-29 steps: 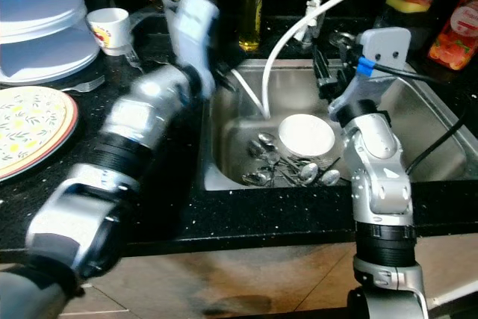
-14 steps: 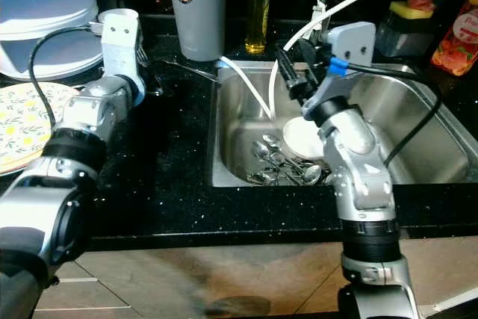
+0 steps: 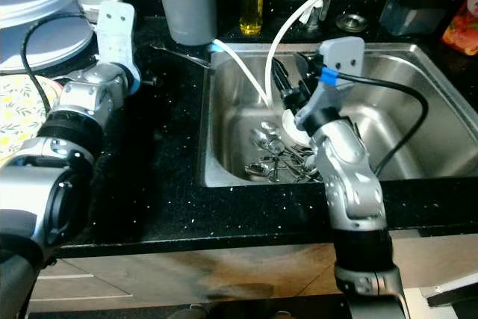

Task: Kitchen organization

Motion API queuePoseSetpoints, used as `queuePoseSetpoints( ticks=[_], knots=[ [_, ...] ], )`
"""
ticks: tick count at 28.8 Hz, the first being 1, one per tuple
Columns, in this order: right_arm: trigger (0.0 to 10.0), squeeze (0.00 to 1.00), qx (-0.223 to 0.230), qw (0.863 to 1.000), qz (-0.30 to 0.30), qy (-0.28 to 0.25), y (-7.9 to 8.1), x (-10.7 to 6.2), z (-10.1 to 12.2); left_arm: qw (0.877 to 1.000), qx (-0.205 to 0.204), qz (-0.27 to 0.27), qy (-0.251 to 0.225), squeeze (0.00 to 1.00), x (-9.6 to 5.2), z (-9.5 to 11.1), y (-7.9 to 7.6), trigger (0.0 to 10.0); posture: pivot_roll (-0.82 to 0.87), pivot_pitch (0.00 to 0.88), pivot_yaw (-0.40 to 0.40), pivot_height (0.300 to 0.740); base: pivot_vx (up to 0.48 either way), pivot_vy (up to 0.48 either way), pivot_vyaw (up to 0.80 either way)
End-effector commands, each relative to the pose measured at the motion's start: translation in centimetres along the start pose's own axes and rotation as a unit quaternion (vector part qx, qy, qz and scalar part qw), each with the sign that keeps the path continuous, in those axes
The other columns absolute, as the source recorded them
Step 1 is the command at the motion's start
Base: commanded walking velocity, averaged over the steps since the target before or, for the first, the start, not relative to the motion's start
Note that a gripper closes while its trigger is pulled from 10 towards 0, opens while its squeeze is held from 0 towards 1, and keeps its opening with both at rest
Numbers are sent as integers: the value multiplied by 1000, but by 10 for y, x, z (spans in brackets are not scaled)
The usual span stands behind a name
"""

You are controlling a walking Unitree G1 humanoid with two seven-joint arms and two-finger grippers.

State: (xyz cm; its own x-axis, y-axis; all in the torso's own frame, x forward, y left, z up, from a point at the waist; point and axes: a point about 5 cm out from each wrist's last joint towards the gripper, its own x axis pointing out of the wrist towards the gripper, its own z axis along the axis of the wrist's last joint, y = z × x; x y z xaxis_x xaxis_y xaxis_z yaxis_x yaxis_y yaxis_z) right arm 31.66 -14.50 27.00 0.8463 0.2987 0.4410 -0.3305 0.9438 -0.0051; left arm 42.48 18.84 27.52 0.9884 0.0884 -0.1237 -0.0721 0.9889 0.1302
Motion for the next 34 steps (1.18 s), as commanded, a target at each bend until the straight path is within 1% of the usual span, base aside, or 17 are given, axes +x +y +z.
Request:
queuePoseSetpoints(
  ticks=[1,6,7,9,13,15,16,19,20,22,23,24,26,28,30,33,34],
  knots=[
    [10000,0,2,1000,-6,-2,1,-5,3,1000,-10,9,4,0,1,-2,8,10000,80,230,58,740,0,0,0],
    [10000,0,2,1000,-12,-16,1,-10,9,1000,-7,12,-17,0,0,6,11,10000,69,247,66,740,0,0,0],
    [10000,0,2,1000,-15,-18,0,-11,11,1000,-3,16,-24,1000,0,9,12,10000,65,252,68,740,0,0,0],
    [10000,0,1,1000,-21,-19,-3,-15,13,999,-2,19,-37,1000,0,16,11,10000,60,257,68,740,0,0,0],
    [10000,0,1,999,-26,-18,-4,-17,15,999,-6,22,-42,1000,0,19,11,10000,50,260,68,740,0,0,0],
    [10000,0,1,999,-27,-18,-2,-18,16,998,-13,32,-49,1000,0,21,13,10000,41,262,72,740,0,0,0],
    [10000,0,2,999,-27,-18,-1,-19,16,997,-25,38,-58,1000,-1,25,13,10000,37,263,73,740,0,0,0],
    [10000,0,2,999,-28,-17,-1,-20,17,997,-34,31,-58,1000,0,26,10,10000,31,265,78,740,0,0,0],
    [10000,0,2,999,-30,-16,-1,-22,17,998,-36,29,-51,0,0,24,8,10000,21,269,85,740,0,0,0],
    [10000,0,2,999,-31,-15,0,-23,18,998,-36,32,-44,0,1,22,7,10000,21,269,85,740,0,0,0],
    [10000,0,1,999,-32,-15,1,-24,18,998,-43,34,-38,0,1,18,6,10000,-3,272,94,740,0,0,0],
    [10000,0,-2,999,-37,-15,1,-27,20,997,-57,32,-36,0,2,14,2,10000,-24,274,104,740,0,0,0],
    [10000,0,-4,999,-41,-15,0,-29,21,997,-64,28,-37,0,2,12,-2,10000,-24,274,104,740,0,0,0],
    [10000,0,-7,999,-49,-13,-2,-33,23,997,-71,9,-24,0,3,7,-13,10000,-33,276,114,740,0,0,0],
    [10000,0,-10,998,-55,-11,-4,-36,23,998,-70,2,-3,0,4,0,-20,10000,-36,275,118,740,0,0,0],
    [10000,0,-10,998,-60,-9,-4,-38,23,992,-117,28,47,0,4,-15,-16,10000,-34,271,125,740,0,0,0],
    [10000,0,-9,998,-61,-8,-4,-38,22,990,-124,33,60,0,4,-19,-14,10000,-27,266,123,740,0,0,0]
  ],
)
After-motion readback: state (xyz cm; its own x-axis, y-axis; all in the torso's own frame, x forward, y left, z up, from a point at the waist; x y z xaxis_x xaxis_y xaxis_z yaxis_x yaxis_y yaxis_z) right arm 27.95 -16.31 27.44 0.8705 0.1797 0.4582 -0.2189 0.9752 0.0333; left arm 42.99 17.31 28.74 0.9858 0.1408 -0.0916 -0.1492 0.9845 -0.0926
